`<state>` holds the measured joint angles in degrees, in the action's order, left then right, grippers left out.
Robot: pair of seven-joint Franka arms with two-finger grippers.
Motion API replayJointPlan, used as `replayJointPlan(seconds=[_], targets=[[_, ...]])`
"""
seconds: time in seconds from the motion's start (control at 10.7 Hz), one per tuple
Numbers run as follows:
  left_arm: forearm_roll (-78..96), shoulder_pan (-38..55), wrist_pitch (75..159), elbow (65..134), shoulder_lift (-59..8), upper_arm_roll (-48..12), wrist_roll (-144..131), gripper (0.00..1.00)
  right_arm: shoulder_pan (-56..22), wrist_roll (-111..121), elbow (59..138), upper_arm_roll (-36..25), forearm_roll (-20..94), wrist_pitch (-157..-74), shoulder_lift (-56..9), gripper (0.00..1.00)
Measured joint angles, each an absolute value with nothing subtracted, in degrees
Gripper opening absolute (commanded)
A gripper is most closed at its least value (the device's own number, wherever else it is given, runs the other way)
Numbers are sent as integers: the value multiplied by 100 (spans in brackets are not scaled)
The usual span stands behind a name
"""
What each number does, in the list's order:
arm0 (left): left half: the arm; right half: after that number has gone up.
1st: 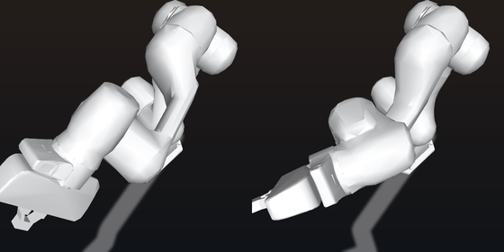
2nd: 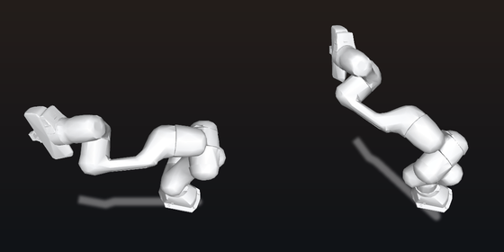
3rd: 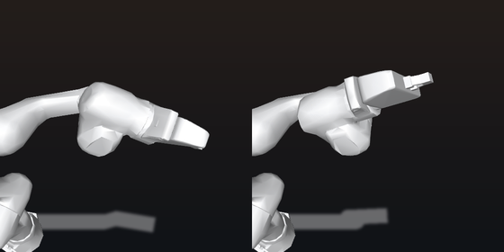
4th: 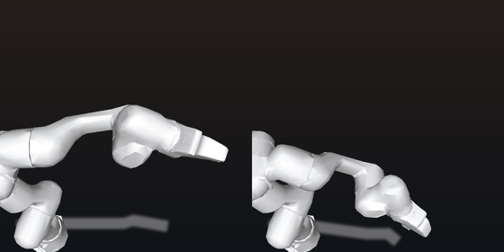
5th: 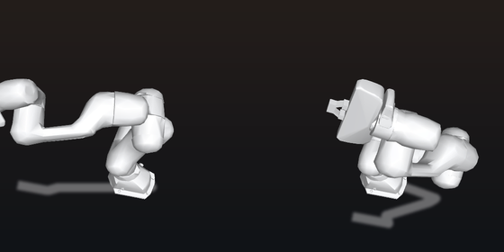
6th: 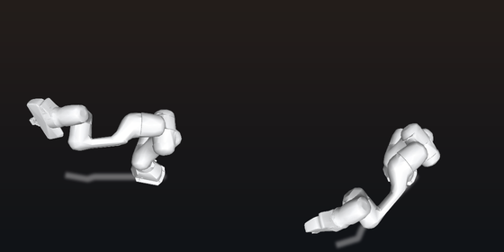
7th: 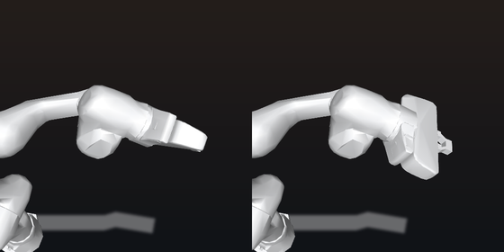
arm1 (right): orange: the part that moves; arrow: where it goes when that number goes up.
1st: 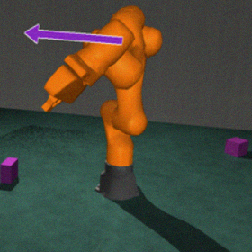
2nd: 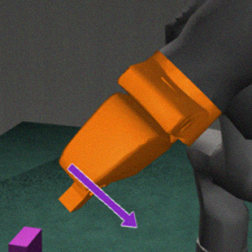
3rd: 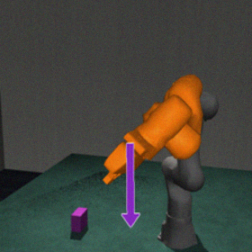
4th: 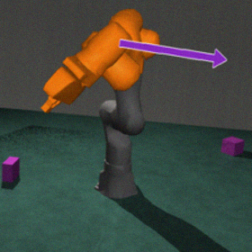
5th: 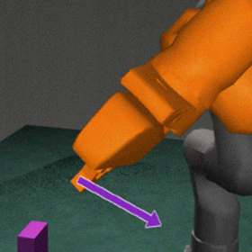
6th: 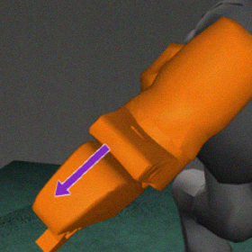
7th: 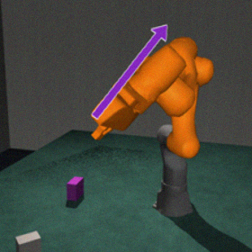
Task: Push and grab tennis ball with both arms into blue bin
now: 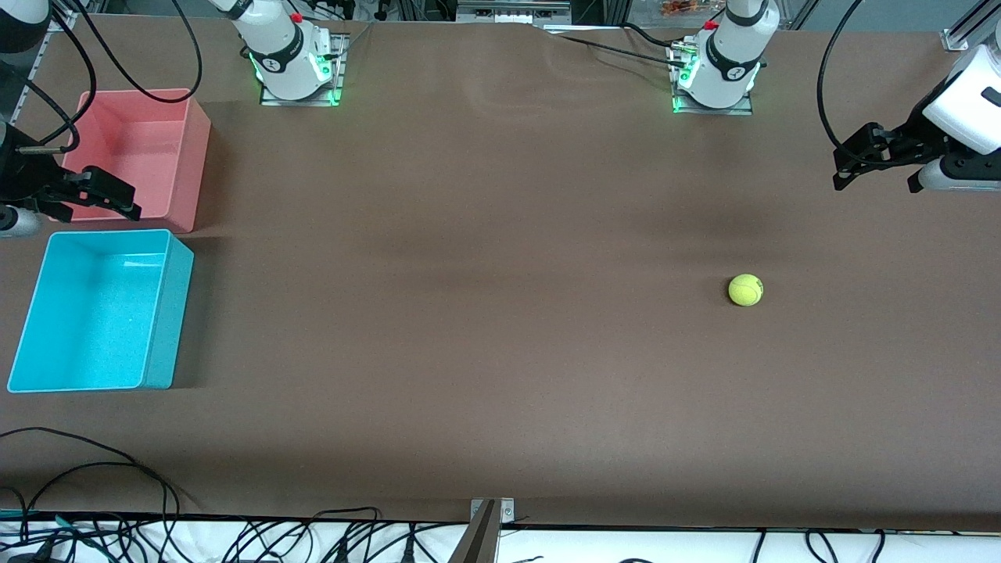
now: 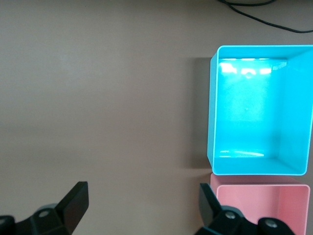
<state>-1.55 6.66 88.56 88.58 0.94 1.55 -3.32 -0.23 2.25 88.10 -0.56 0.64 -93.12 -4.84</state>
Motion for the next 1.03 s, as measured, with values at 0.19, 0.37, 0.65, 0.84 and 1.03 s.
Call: replayJointPlan(seconds=[0.19, 0.37, 0.65, 0.84, 1.03], targets=[[-155, 673, 8856, 8858, 91, 152, -331, 100, -23, 224, 8808, -56, 65, -9319, -482, 100], [-154, 675, 8852, 8858, 89, 149, -331, 100, -23, 224, 8807, -56, 65, -9320, -480, 100], [-149, 669, 8825, 8875, 89, 152, -331, 100, -24, 224, 8808, -53, 64, -9320, -485, 100], [-149, 664, 8874, 8942, 90, 157, -331, 100, -23, 224, 8808, -53, 64, -9320, -499, 100], [-149, 660, 9127, 9186, 90, 158, -330, 100, -22, 224, 8808, -53, 63, -9318, -503, 100]])
